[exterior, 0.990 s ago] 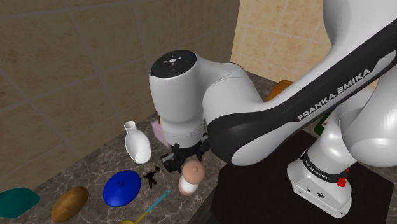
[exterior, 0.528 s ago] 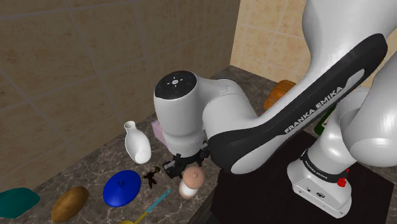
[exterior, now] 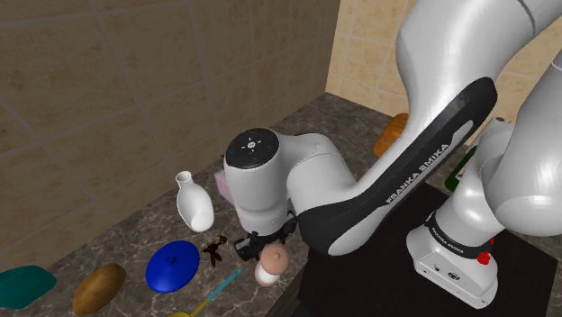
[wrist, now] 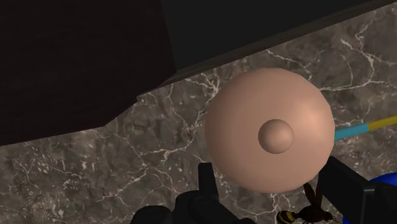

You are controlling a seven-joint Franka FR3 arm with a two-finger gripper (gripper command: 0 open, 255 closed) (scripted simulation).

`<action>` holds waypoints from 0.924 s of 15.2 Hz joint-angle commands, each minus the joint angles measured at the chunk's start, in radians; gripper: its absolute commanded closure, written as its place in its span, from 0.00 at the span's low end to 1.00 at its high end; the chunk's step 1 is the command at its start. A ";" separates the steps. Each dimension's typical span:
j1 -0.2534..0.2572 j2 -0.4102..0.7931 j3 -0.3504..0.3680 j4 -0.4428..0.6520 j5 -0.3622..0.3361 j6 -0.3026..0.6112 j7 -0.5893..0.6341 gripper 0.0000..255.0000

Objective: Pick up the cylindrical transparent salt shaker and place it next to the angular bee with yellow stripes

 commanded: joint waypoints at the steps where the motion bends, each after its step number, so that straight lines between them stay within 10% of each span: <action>1: 0.004 0.033 -0.008 0.001 -0.034 0.024 0.025 1.00; 14: 0.034 0.143 -0.055 0.002 -0.156 0.108 0.116 1.00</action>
